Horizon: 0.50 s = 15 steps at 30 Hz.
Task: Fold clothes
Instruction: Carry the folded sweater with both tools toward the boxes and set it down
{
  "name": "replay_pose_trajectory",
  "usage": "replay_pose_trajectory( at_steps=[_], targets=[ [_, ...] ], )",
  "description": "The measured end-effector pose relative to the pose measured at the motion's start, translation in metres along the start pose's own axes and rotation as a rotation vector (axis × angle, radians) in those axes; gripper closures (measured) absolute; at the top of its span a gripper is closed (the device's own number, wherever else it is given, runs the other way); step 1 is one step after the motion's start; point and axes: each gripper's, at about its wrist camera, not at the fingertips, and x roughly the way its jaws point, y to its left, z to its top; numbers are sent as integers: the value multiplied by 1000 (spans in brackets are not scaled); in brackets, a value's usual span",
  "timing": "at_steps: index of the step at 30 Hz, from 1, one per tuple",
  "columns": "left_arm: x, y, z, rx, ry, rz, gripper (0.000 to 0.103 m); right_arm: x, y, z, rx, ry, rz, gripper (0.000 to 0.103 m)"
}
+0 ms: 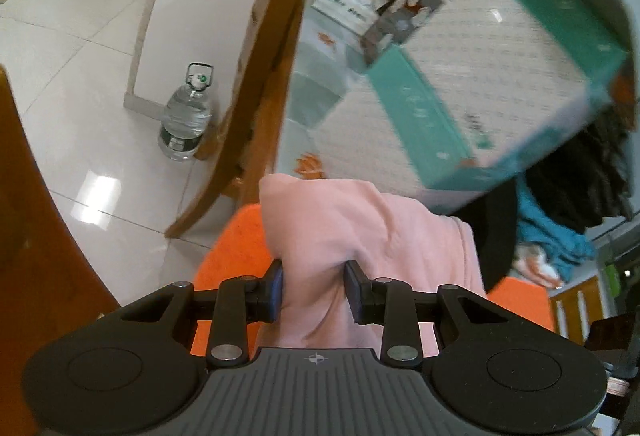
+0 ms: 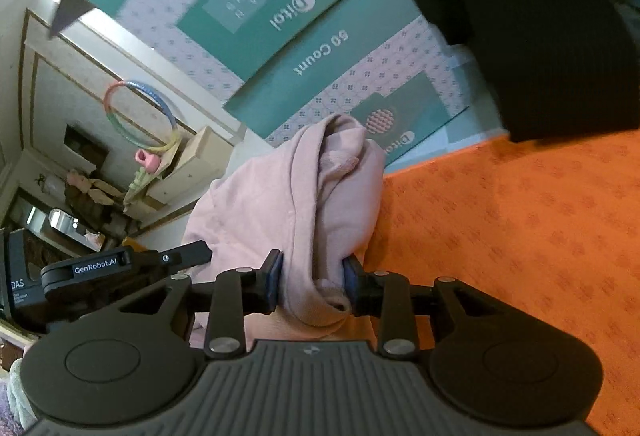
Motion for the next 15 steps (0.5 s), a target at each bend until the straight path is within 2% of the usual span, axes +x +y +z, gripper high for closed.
replay_pose_trajectory(
  at_steps=[2, 4, 8, 9, 11, 15],
  targets=[
    [10, 7, 2, 15, 18, 42, 67, 12, -2, -1, -15, 10, -26, 61],
    [12, 10, 0, 29, 19, 41, 64, 18, -4, -4, -47, 23, -60, 58],
    [4, 11, -7, 30, 3, 56, 44, 13, -1, -9, -129, 42, -110, 51],
    [0, 10, -9, 33, -4, 63, 43, 10, 1, -10, -147, 51, -123, 49],
    [-8, 8, -13, 38, -18, 79, 35, 1, 7, -11, -186, 60, -137, 47],
    [-29, -4, -24, 65, -55, 120, 26, -18, 25, -17, -309, 66, -175, 40]
  ],
)
